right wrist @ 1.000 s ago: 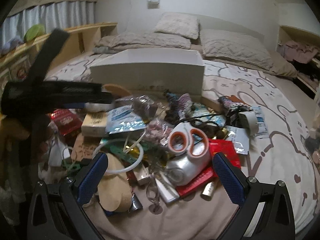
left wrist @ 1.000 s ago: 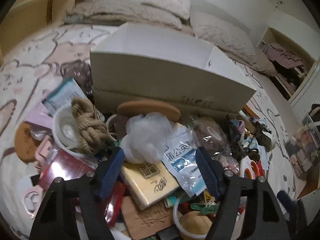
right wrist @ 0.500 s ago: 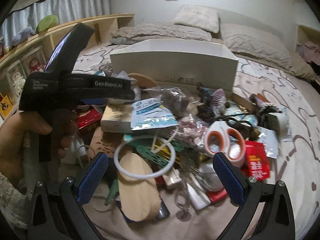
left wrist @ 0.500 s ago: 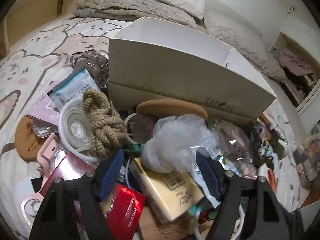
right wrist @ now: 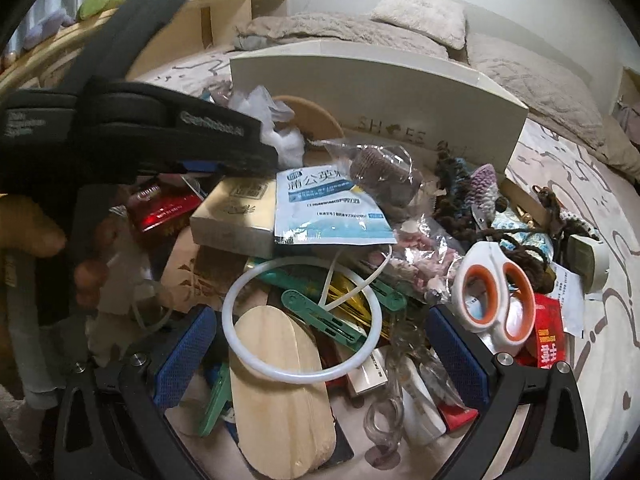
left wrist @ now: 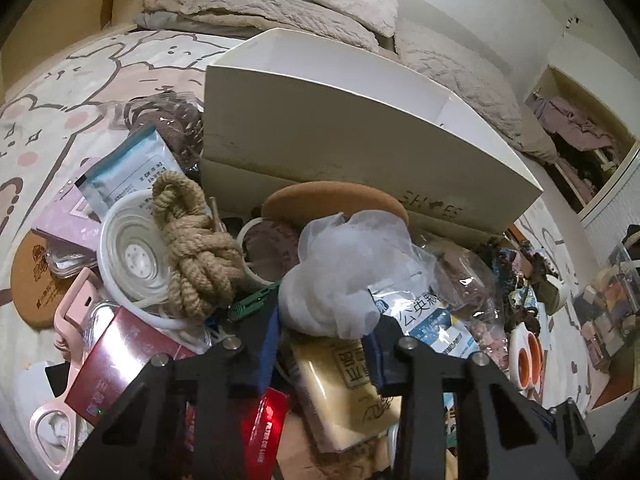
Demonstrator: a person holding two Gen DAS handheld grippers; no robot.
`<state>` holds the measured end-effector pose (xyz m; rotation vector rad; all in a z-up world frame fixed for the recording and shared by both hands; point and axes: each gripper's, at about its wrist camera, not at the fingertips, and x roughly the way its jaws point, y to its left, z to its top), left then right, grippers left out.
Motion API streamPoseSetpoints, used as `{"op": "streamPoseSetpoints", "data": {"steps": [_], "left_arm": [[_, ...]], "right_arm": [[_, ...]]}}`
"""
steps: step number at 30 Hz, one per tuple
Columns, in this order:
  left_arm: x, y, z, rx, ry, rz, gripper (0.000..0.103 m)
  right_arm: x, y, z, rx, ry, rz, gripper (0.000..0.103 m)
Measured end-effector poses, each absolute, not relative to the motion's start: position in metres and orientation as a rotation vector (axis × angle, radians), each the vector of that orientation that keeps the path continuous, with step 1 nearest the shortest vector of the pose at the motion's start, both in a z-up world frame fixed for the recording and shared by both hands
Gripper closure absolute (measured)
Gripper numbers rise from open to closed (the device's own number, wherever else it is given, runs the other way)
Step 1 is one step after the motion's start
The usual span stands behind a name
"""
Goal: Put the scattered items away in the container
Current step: 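Lower the left gripper onto the white mesh pouf while the right gripper lowers onto the white ring, then close the left gripper on the mesh pouf while the right gripper closes on the ring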
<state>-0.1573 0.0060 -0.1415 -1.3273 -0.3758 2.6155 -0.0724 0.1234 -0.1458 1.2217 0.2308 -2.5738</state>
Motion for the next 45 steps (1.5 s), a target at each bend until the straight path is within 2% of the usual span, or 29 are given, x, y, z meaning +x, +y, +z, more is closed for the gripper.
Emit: {"op": "streamPoseSetpoints", "data": {"steps": [16, 19, 23, 29, 45], "left_arm": [[-0.145, -0.007, -0.138, -1.287, -0.425, 2.628, 0.07], [-0.143, -0.007, -0.138, -1.284, -0.423, 2.629, 0.07], [-0.142, -0.009, -0.138, -1.28, -0.428, 2.623, 0.07], [-0.139, -0.009, -0.137, -1.275, -0.431, 2.617, 0.07], [-0.135, -0.01, -0.135, -1.262, -0.433, 2.621, 0.07]], "right_arm": [[-0.074, 0.108, -0.148, 1.236, 0.313, -2.643, 0.0], [-0.073, 0.115, -0.15, 1.232, 0.254, -2.642, 0.003], [-0.066, 0.124, -0.147, 1.194, 0.193, -2.669, 0.018], [-0.07, 0.133, -0.145, 1.186, 0.091, -2.656, 0.018], [-0.054, 0.153, -0.122, 1.131, 0.001, -2.653, 0.018]]}}
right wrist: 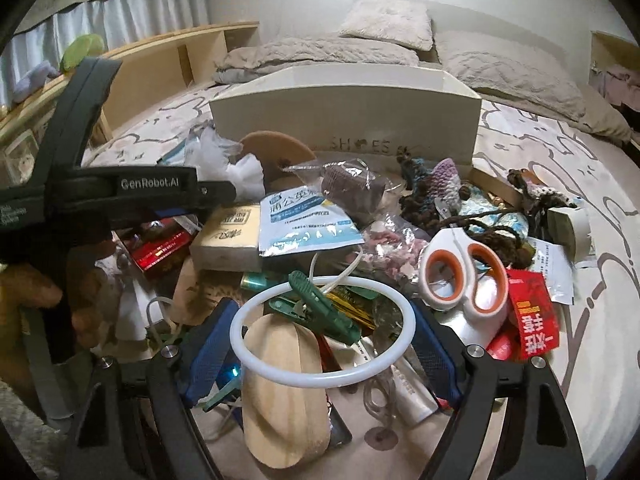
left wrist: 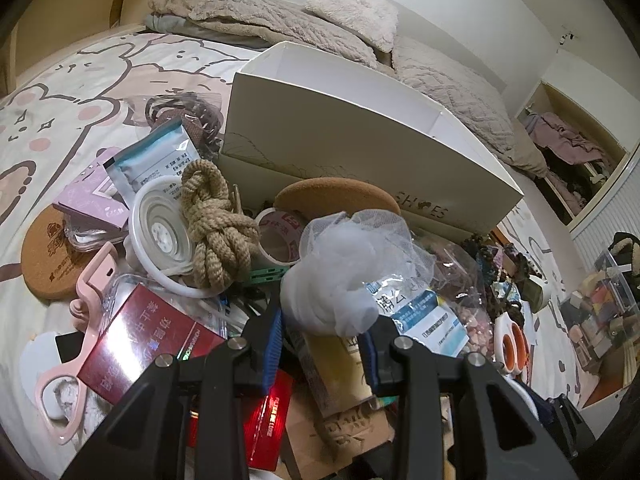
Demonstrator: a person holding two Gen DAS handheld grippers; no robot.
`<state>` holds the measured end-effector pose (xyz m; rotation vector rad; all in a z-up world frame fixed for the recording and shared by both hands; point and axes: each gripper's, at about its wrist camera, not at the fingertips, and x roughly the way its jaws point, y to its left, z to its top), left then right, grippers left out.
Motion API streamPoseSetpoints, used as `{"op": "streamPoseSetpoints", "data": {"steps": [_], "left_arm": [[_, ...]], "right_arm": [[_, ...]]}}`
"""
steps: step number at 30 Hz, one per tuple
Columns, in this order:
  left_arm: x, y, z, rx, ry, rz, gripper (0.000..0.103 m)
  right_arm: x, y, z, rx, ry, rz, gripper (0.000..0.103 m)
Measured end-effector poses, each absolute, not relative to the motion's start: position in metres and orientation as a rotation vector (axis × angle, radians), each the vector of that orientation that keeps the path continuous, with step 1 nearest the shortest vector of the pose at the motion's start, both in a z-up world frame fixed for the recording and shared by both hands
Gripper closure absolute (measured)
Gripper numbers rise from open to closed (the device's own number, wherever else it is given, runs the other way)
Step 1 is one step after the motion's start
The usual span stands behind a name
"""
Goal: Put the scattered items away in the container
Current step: 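Close the left gripper on the mesh pouf while the right gripper closes on the ring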
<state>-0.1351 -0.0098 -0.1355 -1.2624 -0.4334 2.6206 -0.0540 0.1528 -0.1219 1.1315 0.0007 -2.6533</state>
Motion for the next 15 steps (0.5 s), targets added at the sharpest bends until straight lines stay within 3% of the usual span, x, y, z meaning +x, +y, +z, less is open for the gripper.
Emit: {"op": "streamPoseSetpoints", "data": {"steps": [15], "left_arm": [[-0.118, -0.01, -0.124, -1.199, -0.385, 2.642, 0.07]], "right_arm": [[-0.041, 0.18, -0.093, 1.002, -0.106, -2.718, 0.019]]}}
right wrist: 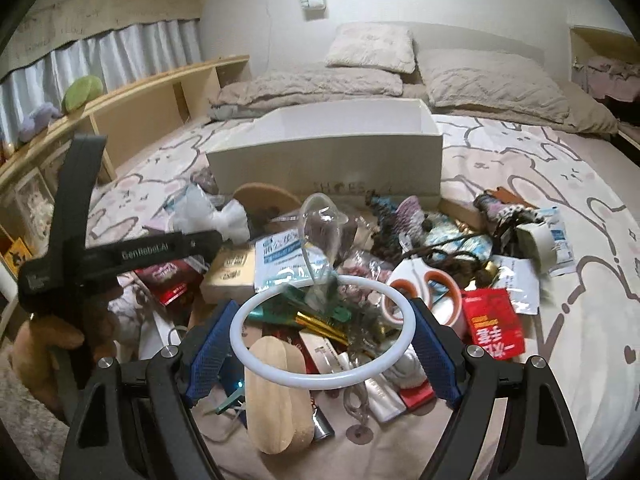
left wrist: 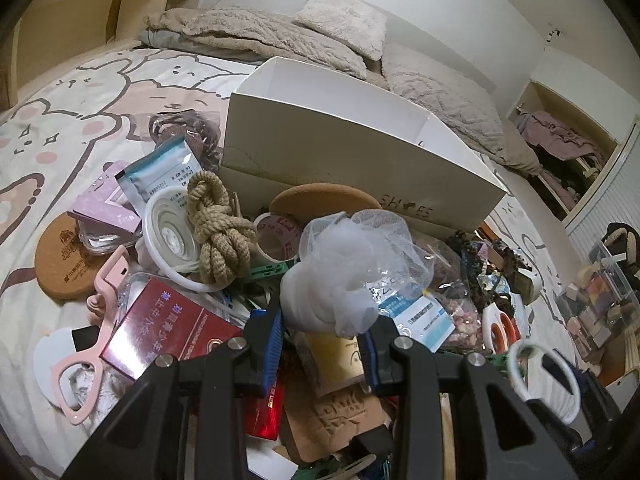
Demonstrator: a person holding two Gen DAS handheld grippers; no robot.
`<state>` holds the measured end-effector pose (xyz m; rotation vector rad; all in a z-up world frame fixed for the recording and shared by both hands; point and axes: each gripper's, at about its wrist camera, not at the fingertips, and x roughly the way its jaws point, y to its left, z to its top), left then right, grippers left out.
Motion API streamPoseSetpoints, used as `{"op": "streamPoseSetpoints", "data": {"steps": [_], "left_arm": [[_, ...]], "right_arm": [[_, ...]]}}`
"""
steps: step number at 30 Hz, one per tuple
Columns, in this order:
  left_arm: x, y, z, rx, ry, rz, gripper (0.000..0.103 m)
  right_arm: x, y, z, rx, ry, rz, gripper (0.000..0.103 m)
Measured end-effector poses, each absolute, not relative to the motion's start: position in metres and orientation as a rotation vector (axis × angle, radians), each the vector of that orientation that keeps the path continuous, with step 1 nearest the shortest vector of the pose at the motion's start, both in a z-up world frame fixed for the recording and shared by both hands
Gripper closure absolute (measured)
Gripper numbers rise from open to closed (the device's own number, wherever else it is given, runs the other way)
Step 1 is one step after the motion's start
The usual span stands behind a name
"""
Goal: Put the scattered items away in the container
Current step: 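Close the left gripper on the mesh pouf while the right gripper closes on the ring, then lift the pouf with the left gripper while the right gripper carries the ring over the box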
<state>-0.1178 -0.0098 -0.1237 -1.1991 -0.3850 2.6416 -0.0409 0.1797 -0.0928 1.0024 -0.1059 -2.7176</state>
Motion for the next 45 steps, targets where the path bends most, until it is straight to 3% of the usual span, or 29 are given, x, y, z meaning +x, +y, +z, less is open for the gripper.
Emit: {"op": "streamPoseSetpoints", "data": {"steps": [21, 45], "left_arm": [[-0.104, -0.004, -0.1, -1.103, -0.343, 2.636, 0.07], [-0.112, 0.013, 0.018, -0.779, -0.266, 2.709, 0.07]], "right_arm": [[-0.041, 0.197, -0.068, 0.898, -0.15, -2.759, 0.019], [-0.081, 0.21, 0.014, 0.554, -0.088, -2.829, 0.018]]}}
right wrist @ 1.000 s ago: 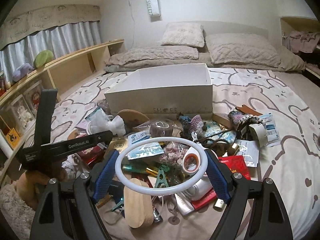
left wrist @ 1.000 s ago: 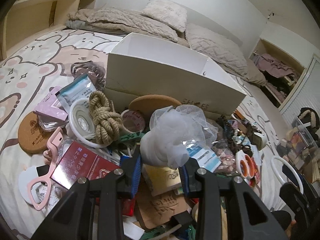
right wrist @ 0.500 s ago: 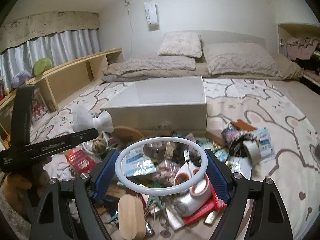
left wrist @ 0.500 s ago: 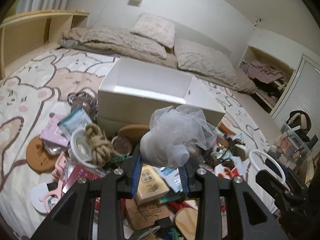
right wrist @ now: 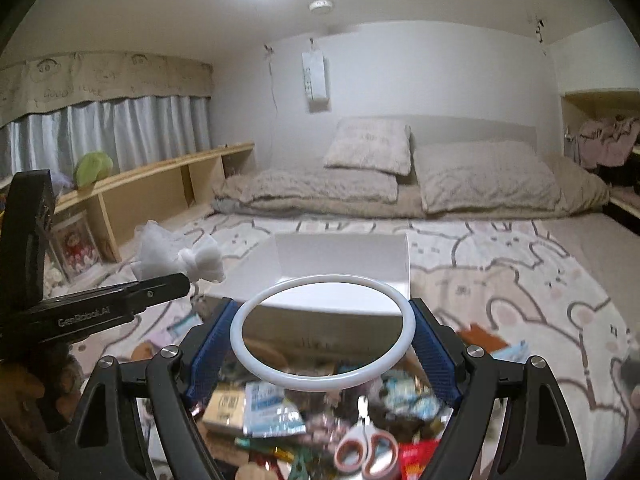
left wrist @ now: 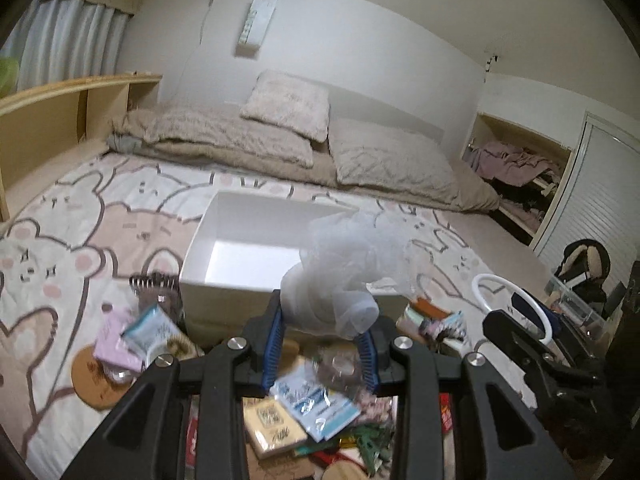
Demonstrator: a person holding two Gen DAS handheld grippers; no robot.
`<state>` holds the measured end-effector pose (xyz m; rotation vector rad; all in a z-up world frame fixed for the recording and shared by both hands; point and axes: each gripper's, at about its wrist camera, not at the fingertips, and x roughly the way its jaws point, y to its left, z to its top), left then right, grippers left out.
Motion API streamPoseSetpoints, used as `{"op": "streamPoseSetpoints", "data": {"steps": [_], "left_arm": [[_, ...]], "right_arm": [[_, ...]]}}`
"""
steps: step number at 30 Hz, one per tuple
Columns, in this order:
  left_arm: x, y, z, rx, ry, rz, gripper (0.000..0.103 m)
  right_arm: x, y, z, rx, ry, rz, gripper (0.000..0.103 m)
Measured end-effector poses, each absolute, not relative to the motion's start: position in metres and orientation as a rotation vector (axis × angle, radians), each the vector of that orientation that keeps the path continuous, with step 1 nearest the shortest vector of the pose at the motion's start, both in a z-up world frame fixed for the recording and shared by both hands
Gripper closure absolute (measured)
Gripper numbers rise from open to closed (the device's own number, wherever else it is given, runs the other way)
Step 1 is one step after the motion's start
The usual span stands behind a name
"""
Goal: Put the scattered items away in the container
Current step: 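Lift the pouf with the left gripper while the right gripper carries the ring over the box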
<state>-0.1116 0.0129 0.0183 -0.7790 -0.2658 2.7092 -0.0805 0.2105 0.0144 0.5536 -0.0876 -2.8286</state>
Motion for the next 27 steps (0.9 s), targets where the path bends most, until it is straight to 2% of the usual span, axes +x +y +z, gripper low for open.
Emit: {"op": "streamPoseSetpoints", "data": {"steps": [17, 27], "left_arm": [[-0.157, 0.027, 0.055, -0.682, -0.247, 2.736, 0.07], [-0.196, 0.025, 0.044, -0.707, -0.236, 2.784, 0.07]], "right_arm": [[-0.135, 0.211, 0.076, 0.345, -0.065, -2.844, 0.018], [-0.179, 0.213, 0.061, 0.405, -0.117, -2.84, 0.018]]}}
